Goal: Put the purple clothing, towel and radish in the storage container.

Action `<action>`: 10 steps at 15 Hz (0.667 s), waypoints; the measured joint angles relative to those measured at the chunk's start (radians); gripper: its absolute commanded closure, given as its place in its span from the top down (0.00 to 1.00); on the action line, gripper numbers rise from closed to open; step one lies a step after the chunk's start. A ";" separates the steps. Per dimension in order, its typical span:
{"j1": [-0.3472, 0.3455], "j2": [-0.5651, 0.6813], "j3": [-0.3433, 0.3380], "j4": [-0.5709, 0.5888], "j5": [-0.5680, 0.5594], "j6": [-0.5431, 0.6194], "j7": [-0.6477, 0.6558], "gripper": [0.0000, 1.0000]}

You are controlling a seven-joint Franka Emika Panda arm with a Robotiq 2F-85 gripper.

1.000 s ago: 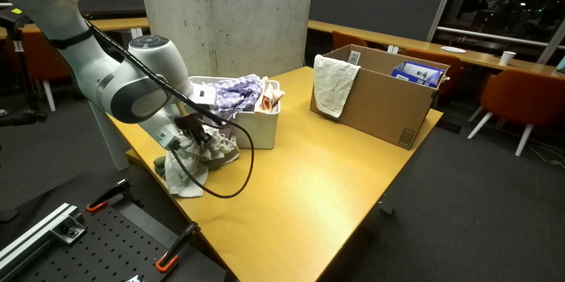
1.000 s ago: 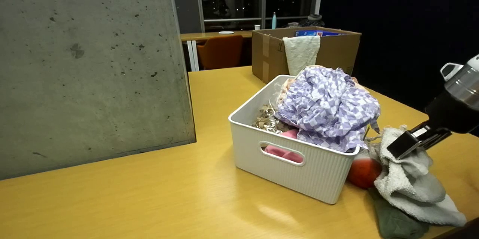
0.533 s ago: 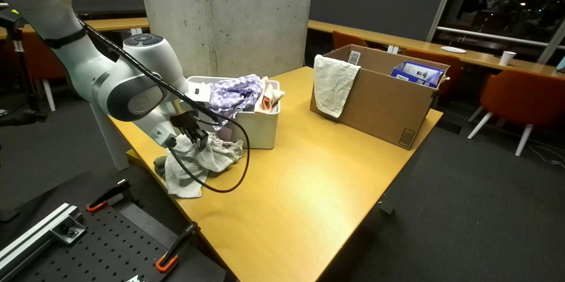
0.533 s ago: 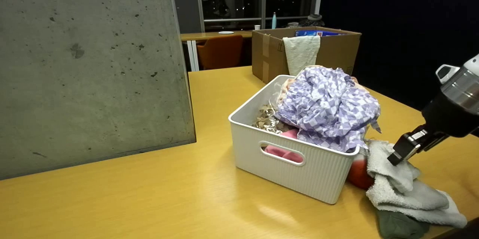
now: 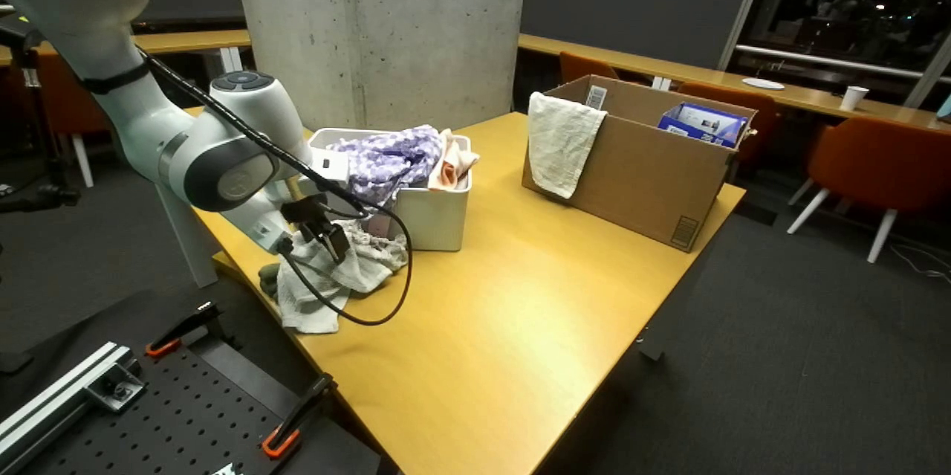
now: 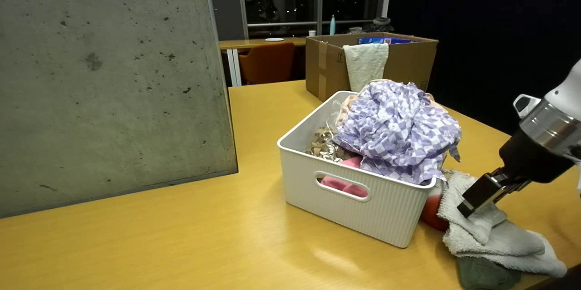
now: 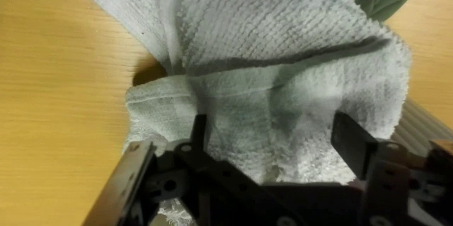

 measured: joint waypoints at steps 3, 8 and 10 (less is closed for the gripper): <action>0.008 0.041 -0.015 0.031 -0.001 -0.004 0.000 1.00; 0.022 0.107 -0.029 0.093 -0.001 -0.021 0.000 1.00; 0.022 0.126 -0.029 0.111 -0.001 -0.025 0.000 0.75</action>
